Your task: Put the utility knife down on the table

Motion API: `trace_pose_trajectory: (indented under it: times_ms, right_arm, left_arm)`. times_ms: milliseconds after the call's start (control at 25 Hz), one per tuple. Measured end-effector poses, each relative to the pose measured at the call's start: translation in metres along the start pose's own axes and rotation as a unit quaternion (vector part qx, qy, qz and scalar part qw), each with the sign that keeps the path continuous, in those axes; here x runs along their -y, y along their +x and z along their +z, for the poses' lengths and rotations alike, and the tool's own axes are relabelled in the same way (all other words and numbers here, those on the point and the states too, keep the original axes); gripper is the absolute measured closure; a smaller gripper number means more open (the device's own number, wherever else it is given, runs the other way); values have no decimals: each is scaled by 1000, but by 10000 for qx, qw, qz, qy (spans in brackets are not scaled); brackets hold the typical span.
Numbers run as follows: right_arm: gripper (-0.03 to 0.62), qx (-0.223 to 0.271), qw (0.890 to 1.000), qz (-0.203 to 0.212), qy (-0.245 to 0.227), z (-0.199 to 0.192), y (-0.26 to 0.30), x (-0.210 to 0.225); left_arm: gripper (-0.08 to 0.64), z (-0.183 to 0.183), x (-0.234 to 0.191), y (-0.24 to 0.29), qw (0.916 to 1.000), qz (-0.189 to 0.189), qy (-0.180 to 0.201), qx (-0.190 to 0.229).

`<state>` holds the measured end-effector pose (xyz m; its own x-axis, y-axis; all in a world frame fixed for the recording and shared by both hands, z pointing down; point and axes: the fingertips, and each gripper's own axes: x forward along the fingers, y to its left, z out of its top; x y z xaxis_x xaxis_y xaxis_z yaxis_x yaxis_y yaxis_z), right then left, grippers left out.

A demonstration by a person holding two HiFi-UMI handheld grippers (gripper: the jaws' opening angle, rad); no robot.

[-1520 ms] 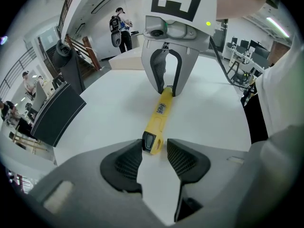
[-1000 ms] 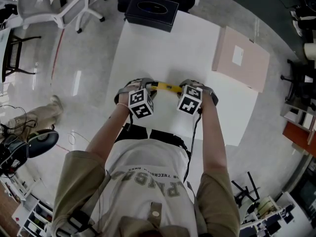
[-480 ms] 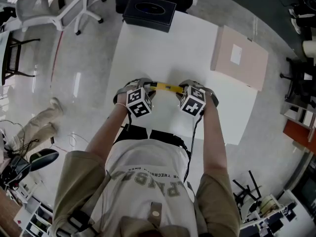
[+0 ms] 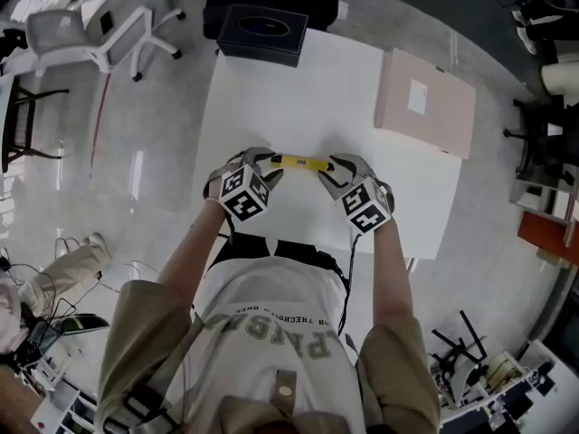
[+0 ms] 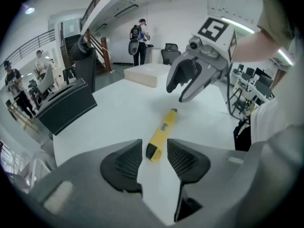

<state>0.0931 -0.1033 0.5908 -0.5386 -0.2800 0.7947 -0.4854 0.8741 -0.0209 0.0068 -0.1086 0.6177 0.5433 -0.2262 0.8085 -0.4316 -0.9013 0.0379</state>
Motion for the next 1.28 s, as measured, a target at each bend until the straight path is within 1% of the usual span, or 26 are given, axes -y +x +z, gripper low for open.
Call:
trace_pose_trajectory:
  times_ms: [40,80,160,240,280,320,440,560,680,760,800,920,1000,1080,1200,1280]
  right_arm:
    - [407,258,9995,-97,134,7,-6,0]
    - [391,497,9982,-230,252,13,-13,1]
    - [391,931,9924,-682,423,24,-27,8]
    - [391,1419,9799,-1255,622,38,-46,15]
    - [391,1706,9705,-1525,757,46,-58,18]
    - [391,1999,9593,-1781,897,53,-70,20]
    - [391,2644,9222,-2549,1212,68,-108,25]
    - [398,2994,8887,-3173,1411,78,-141,29]
    - [449,3317,8587,-3587,1546,87,-171,27]
    - [499,3426,8442,-3839,1505,93,-187,24]
    - [519,3442,8391,-3957,1446,96,-194,22]
    - [542,3473,8281,-4197,1322,103,-209,18]
    - [563,3485,8240,-4294,1230,109,-217,16]
    - [591,3516,8201,-4382,1090,120,-225,13]
    - [591,3668,8098,-4469,997,136,-236,9]
    - [591,3695,8070,-4505,965,140,-240,8]
  left_arm:
    - [388,7,-1,-6,9997,15,-134,190]
    - [388,15,-2,-12,9989,54,-268,383]
    - [388,29,-8,-25,9957,249,-480,752]
    - [388,41,-17,-41,9902,556,-617,1122]
    - [394,47,-21,-50,9860,723,-695,1333]
    - [431,53,-24,-61,9805,884,-801,1560]
    - [433,74,-33,-96,9603,1299,-1096,2211]
    - [433,93,-39,-131,9351,1790,-1170,2825]
    - [433,108,-43,-165,9081,2224,-1177,3348]
    - [433,117,-42,-182,8942,2370,-1126,3628]
    - [433,121,-41,-189,8887,2428,-1079,3736]
    - [456,131,-39,-208,8763,2631,-890,3936]
    - [492,135,-37,-219,8691,2718,-858,4044]
    - [529,138,-37,-229,8619,2746,-908,4165]
    - [548,143,-38,-239,8543,2816,-886,4278]
    - [548,148,-38,-249,8461,2867,-899,4402]
